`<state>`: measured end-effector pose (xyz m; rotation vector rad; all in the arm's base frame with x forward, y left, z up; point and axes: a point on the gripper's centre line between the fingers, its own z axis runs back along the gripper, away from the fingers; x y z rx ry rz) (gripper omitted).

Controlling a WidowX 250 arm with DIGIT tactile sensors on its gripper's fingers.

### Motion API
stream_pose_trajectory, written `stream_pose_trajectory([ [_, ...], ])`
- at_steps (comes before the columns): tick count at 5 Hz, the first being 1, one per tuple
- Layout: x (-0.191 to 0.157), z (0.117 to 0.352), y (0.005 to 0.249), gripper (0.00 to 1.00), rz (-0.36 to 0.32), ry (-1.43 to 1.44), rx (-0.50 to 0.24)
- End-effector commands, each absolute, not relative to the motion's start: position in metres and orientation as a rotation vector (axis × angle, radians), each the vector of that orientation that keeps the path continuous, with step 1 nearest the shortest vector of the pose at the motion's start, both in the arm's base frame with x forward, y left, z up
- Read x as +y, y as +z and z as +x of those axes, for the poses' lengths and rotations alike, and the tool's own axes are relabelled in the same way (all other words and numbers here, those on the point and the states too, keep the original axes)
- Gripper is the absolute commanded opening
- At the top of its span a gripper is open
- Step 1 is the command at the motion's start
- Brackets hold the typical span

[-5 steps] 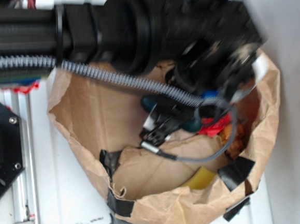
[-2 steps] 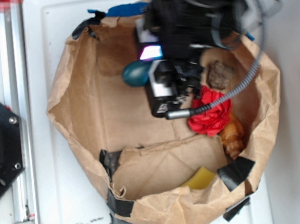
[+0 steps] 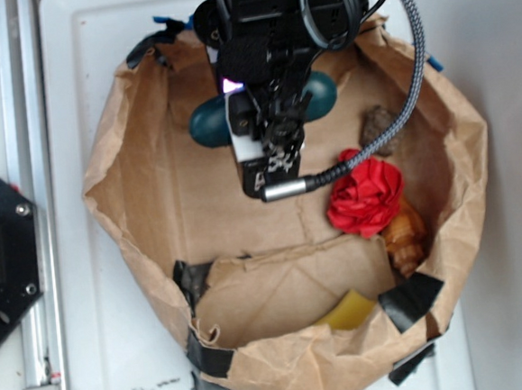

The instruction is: Grab the plastic pickle.

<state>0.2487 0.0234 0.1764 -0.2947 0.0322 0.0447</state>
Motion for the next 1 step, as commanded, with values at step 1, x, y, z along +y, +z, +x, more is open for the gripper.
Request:
stream_pose_trajectory([
  [1,0.0068,0.2494,0.1829,0.0,-0.254,-0.013,-0.028],
])
